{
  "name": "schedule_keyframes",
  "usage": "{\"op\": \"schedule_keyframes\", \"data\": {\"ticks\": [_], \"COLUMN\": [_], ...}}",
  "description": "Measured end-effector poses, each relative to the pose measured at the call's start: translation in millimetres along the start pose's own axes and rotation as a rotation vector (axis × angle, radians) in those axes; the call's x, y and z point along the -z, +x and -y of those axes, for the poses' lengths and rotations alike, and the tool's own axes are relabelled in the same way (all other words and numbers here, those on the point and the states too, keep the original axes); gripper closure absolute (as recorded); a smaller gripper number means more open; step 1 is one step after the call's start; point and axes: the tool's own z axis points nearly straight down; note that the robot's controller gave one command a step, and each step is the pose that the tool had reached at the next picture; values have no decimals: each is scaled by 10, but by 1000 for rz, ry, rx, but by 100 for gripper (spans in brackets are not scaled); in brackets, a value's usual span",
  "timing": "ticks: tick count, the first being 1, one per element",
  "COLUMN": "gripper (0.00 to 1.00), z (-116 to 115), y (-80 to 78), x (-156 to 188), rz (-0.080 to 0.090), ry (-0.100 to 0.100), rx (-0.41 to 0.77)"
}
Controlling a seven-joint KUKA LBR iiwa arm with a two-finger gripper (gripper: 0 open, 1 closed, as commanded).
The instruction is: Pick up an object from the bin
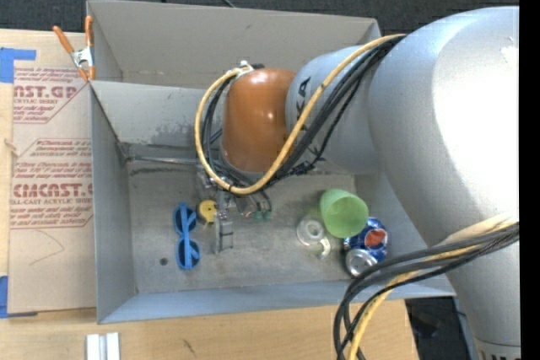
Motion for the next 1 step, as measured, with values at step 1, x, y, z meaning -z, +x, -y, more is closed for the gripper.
{"op": "schedule_keyframes", "data": {"ticks": [1], "gripper": [100], "z": [-5], "y": [-15], "x": [34], "rz": [3], "ry": [-2], "rx": [-1]}}
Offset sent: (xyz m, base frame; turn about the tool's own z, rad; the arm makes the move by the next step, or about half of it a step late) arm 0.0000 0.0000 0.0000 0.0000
